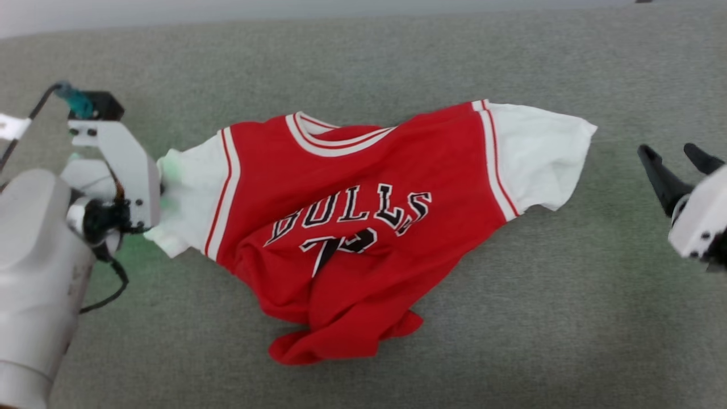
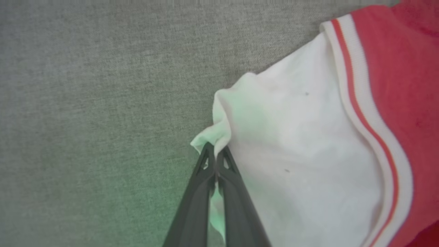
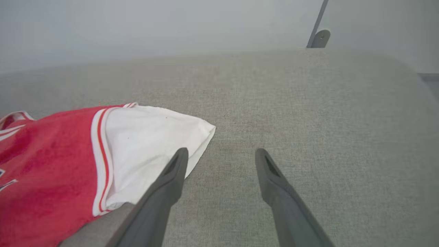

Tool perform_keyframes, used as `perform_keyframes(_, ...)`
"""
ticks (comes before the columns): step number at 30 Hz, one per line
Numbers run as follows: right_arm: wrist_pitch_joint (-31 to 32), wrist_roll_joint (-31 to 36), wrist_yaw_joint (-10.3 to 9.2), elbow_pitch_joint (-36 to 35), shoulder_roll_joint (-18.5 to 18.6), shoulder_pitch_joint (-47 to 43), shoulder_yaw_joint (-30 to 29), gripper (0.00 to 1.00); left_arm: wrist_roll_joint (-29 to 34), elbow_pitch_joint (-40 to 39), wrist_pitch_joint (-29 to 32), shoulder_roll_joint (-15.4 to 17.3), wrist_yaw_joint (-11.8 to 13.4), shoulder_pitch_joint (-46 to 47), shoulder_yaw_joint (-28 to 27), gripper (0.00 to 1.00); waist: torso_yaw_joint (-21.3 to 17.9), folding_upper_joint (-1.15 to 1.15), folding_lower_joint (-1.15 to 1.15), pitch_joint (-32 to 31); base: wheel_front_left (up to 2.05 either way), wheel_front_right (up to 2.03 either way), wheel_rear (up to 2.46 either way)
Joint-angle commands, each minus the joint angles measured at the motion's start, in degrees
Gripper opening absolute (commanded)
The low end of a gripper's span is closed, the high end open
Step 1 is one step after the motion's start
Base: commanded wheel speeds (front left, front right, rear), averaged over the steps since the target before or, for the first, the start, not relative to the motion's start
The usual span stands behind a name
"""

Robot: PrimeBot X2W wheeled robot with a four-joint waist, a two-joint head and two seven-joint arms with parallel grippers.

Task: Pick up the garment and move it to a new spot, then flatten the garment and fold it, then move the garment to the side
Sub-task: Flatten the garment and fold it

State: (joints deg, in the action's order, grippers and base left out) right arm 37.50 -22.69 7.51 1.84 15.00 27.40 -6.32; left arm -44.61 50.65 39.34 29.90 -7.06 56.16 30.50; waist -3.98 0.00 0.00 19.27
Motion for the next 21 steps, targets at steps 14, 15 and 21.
perform_keyframes(14, 10.3, -2.2, -0.03, 26.8, 2.0, 18.3, 2.5, 1.00, 0.0, 1.4, -2.1, -3.7, -0.3, 4.5, 2.7, 0.00, 4.6, 0.00, 0.00, 4.3, 0.00, 0.00, 0.00)
perform_keyframes(15, 10.4, -2.3, -0.03, 28.7, 1.8, 19.3, 2.5, 1.00, -0.1, 1.5, -2.2, -3.8, -0.4, 4.7, 2.9, 0.00, 4.8, 0.00, 0.00, 4.5, 0.00, 0.00, 0.00)
perform_keyframes(21, 12.0, -2.8, 0.00, 39.1, 0.2, 23.2, 3.9, 0.00, -0.9, 2.7, -2.7, -4.5, -0.3, 5.9, 3.9, 0.00, 5.7, 0.00, 0.00, 5.2, 0.00, 0.00, 0.00)
